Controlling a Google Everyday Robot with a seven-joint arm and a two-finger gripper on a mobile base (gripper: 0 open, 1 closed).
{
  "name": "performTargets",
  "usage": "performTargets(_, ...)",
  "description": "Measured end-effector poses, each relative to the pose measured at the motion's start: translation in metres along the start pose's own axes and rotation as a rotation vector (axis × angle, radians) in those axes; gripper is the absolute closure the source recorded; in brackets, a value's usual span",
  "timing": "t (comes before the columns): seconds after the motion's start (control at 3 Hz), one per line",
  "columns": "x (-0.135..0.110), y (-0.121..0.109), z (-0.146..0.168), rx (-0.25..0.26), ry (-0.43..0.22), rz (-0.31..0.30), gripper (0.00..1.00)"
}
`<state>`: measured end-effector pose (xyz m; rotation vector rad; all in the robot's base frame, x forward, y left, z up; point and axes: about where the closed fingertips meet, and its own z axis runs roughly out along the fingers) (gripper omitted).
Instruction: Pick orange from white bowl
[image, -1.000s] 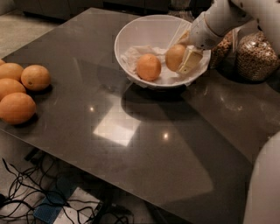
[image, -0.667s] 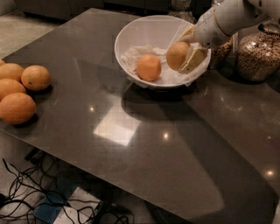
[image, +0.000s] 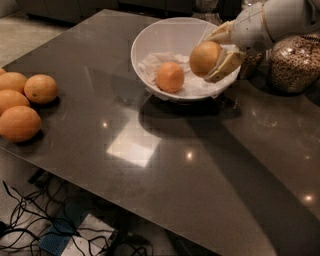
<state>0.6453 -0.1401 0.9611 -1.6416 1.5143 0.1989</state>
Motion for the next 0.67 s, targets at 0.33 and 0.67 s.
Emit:
performTargets(0.33,-0.0158,0.0045,-0.0084,0.021,-0.060,-0.004,1.00)
performTargets(0.67,-0.0158,0.0045,-0.0084,0.021,-0.060,-0.004,1.00)
